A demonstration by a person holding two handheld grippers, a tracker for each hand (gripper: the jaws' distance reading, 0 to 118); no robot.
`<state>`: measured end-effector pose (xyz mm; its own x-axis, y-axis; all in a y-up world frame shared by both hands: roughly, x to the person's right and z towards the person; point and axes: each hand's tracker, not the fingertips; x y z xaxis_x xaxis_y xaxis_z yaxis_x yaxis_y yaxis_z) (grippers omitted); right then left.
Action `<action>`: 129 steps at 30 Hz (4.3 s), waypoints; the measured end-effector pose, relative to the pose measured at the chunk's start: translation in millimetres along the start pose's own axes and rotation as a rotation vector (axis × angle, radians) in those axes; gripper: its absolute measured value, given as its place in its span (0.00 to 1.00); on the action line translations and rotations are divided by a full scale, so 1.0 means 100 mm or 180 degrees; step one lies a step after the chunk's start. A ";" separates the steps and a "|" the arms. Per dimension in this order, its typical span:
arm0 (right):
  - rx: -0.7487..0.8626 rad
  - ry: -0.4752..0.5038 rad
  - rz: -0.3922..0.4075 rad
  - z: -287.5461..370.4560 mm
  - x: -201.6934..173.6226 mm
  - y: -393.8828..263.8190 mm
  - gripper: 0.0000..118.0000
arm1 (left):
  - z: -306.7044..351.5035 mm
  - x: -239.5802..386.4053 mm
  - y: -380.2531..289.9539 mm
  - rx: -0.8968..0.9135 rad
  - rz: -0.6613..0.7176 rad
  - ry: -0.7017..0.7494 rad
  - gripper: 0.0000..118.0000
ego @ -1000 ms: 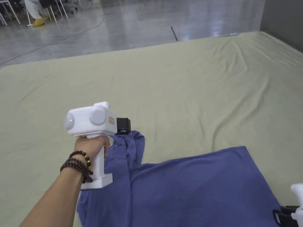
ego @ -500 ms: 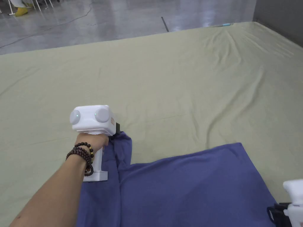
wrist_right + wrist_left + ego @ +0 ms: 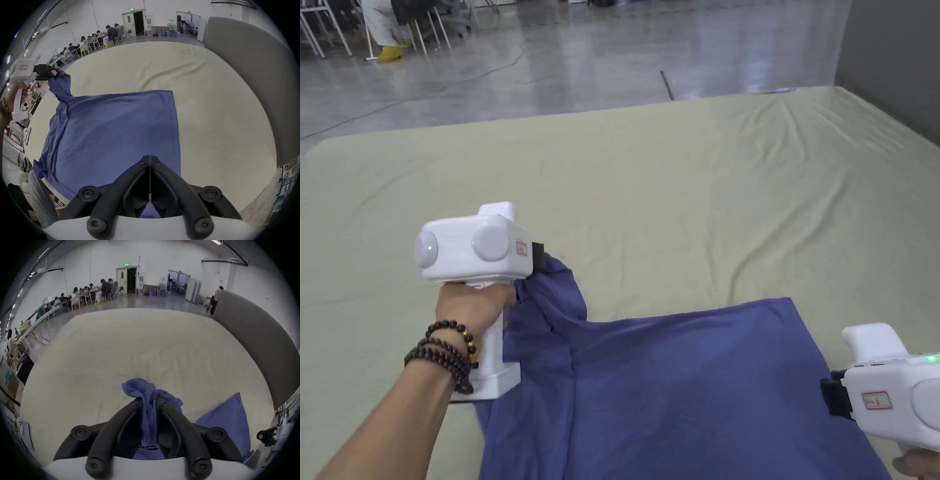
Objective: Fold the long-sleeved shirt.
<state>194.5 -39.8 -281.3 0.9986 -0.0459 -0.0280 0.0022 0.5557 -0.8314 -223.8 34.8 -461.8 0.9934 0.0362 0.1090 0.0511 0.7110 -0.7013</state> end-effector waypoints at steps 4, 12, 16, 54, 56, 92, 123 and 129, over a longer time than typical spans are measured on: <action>0.0042 0.0043 0.0024 0.10 -0.05 -0.07 0.03 | 0.49 0.08 -0.56 0.0277 0.0028 0.0128 0.10; 0.0022 0.0124 0.0096 0.13 -0.12 -0.15 0.03 | 0.14 0.21 -1.99 0.0050 0.0301 0.0289 0.12; 0.0015 0.0133 0.0104 0.13 -0.14 -0.16 0.03 | -0.06 0.23 -2.35 -0.0411 0.0468 0.0261 0.41; -0.0185 0.0060 0.0011 -0.20 -0.07 -0.06 0.03 | -0.39 -0.40 -1.33 -0.0727 0.0245 -0.0097 0.18; -0.0185 0.0051 0.0051 -0.28 -0.04 0.10 0.03 | -0.35 -0.34 -1.25 -0.0705 0.0026 -0.0005 0.09; 0.0219 -0.0066 -0.0080 -0.33 0.21 1.37 0.05 | 0.39 -0.44 -1.05 -0.0184 0.0218 -0.0142 0.09; -0.0607 -0.0285 0.0287 -0.03 0.23 -1.21 0.05 | 1.20 -0.49 -2.94 -0.0599 0.0346 -0.0277 0.09; -0.0059 -0.0220 -0.0013 0.45 0.24 -0.97 0.99 | 1.43 -0.64 -2.76 -0.0315 0.0453 -0.0261 1.00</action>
<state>220.7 -57.1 -176.6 0.9999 0.0096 0.0134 0.0061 0.5400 -0.8416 -315.9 -63.4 -174.0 0.9798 0.1913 0.0580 -0.0754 0.6223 -0.7791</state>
